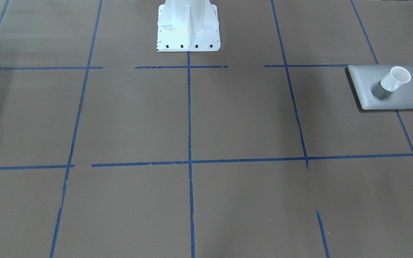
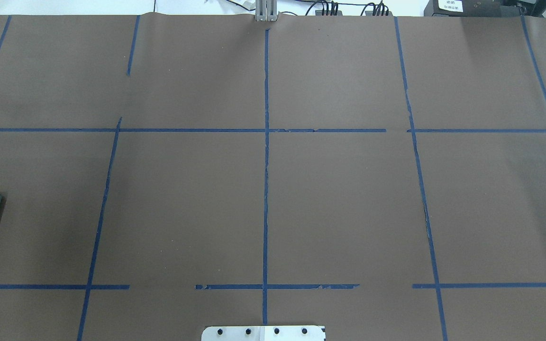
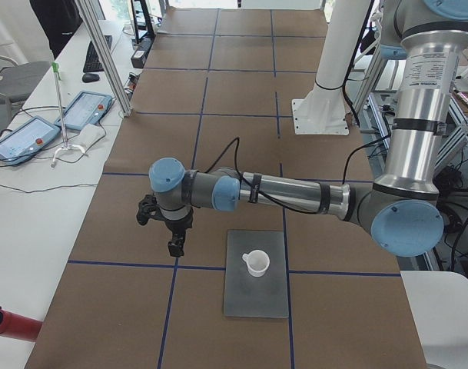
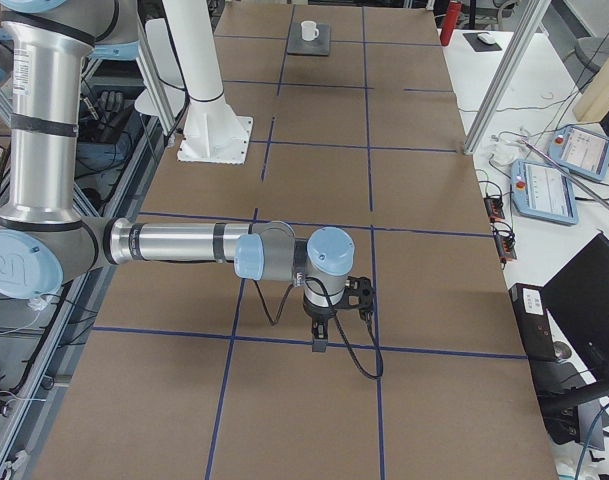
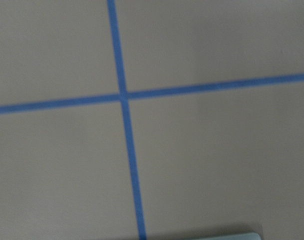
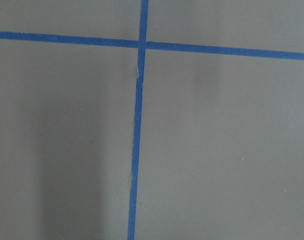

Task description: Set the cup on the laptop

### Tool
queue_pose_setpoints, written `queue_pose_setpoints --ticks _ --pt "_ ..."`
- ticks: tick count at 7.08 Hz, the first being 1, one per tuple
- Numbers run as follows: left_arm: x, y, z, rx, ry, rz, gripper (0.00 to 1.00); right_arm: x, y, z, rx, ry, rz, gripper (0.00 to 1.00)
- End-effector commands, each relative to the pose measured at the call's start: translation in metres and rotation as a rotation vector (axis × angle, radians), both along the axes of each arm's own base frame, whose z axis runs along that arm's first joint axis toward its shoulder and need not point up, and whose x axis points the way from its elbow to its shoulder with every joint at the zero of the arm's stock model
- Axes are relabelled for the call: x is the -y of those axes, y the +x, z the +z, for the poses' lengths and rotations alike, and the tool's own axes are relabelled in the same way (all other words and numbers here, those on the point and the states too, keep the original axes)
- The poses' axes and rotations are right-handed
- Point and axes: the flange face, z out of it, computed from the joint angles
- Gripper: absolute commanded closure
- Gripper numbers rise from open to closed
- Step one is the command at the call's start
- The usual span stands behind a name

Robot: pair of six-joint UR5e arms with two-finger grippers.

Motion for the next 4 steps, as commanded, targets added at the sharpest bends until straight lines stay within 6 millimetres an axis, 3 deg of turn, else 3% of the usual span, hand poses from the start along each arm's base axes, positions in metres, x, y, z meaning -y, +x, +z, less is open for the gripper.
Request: queue_pose_setpoints --ticks 1,4 --pt "0.01 -0.015 -0.014 0.013 0.008 -0.005 0.0 0.001 0.0 -0.001 0.0 0.002 0.0 0.0" --pt "0.005 -0.01 0.001 -0.048 -0.032 -0.002 0.0 0.0 0.0 0.0 0.0 -0.001 0.0 0.0"
